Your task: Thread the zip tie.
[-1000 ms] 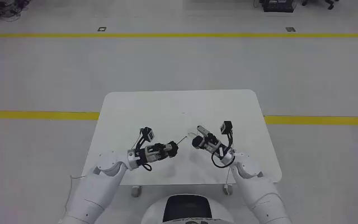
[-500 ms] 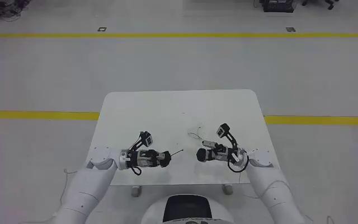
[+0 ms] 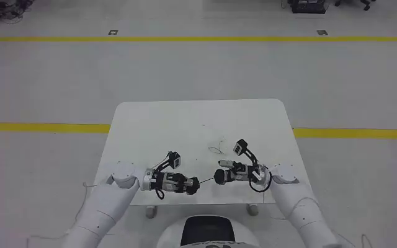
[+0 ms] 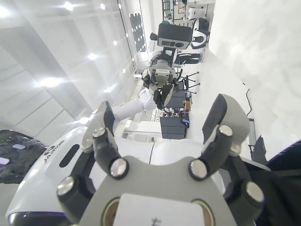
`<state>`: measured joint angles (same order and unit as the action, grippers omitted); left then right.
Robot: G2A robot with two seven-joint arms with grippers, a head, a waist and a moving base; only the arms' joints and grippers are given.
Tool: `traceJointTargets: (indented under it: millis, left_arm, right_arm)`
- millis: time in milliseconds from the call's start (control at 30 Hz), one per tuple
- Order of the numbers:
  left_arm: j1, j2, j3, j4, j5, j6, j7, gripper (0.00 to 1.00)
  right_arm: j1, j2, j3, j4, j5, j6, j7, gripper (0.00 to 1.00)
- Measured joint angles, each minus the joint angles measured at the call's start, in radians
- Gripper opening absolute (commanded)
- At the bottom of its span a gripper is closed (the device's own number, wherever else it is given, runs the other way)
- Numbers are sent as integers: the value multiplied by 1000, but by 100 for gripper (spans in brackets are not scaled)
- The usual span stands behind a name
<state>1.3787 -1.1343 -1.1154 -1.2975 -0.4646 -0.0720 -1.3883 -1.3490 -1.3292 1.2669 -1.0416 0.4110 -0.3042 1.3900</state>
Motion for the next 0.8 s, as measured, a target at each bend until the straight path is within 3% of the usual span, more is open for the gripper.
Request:
traceJointTargets:
  millis: [100,200,333,400,433,800]
  left_arm:
    - [1,0,0,-1,0,3,2,0]
    - [4,-1,12,-13,2,4,56,0]
    - [8,0,19,-16,-31,-26,91,0]
    - [8,1,23,-15,-43,-40,90,0]
    - [7,2,26,-14,-48,-46,88,0]
    - [2,13,46,-7,-60,-64,83,0]
  right_arm:
    - [-2,0,-1,-4,0,1,-4,100]
    - [-13,3,-5,-18,4,0,-14,100]
    - [-21,16,-26,-31,42,-12,1,100]
    - [-21,24,-40,-32,62,-14,0,60]
    - [-20,30,-49,-30,75,-16,0,47]
    - [9,72,-100,11,145,-36,0,27]
